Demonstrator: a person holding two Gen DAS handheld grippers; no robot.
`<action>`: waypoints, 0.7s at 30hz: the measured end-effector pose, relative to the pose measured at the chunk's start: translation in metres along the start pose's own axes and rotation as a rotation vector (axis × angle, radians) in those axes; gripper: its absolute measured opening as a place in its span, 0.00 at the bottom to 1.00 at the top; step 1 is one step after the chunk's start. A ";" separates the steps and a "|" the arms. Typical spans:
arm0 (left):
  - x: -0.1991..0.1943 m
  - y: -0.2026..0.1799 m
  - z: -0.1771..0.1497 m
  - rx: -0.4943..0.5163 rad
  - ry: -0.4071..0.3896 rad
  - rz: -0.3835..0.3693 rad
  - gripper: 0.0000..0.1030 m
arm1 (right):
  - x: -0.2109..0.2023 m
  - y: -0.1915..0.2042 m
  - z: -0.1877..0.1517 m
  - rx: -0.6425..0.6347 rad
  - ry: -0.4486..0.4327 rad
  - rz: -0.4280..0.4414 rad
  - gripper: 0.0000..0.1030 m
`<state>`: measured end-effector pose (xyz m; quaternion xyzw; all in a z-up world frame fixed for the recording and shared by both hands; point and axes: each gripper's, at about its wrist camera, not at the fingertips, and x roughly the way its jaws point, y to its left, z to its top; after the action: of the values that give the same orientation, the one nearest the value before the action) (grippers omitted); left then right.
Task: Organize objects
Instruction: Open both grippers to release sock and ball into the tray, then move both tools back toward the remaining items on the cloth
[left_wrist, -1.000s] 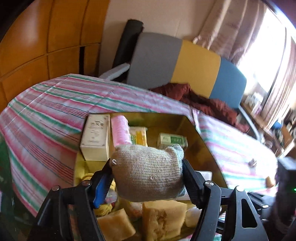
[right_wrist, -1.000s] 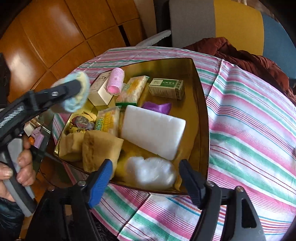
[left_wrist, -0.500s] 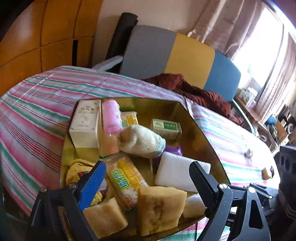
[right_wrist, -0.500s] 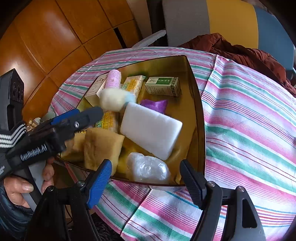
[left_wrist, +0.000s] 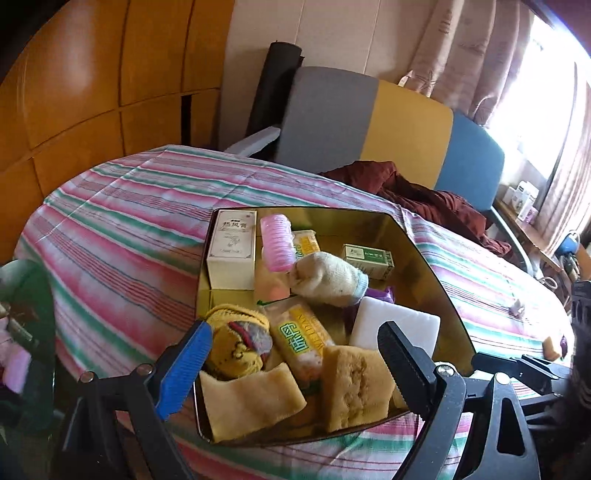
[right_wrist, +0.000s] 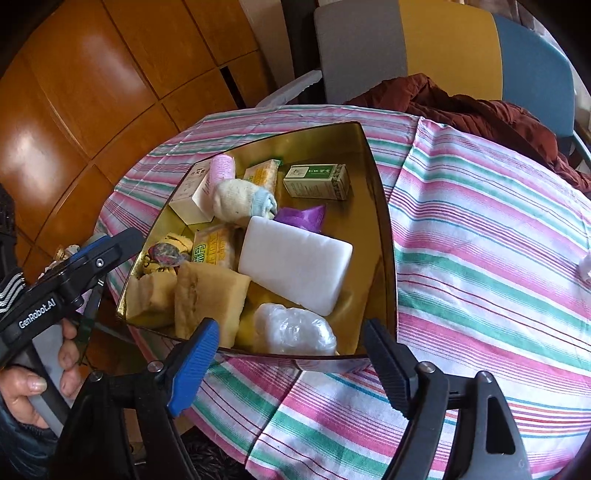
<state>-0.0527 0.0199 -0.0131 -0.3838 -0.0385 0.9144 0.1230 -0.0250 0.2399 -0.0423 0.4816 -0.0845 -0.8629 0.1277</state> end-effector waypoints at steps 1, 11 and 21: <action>-0.001 -0.001 0.000 0.002 0.001 0.004 0.89 | -0.001 0.002 0.000 -0.005 -0.003 -0.003 0.79; -0.019 -0.026 -0.004 0.078 -0.046 0.033 0.89 | -0.011 0.016 -0.002 -0.043 -0.038 -0.047 0.79; -0.029 -0.041 -0.011 0.132 -0.063 0.022 0.89 | -0.020 0.010 -0.004 -0.016 -0.067 -0.098 0.80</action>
<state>-0.0178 0.0523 0.0061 -0.3463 0.0221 0.9279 0.1365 -0.0100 0.2358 -0.0257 0.4549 -0.0582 -0.8845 0.0861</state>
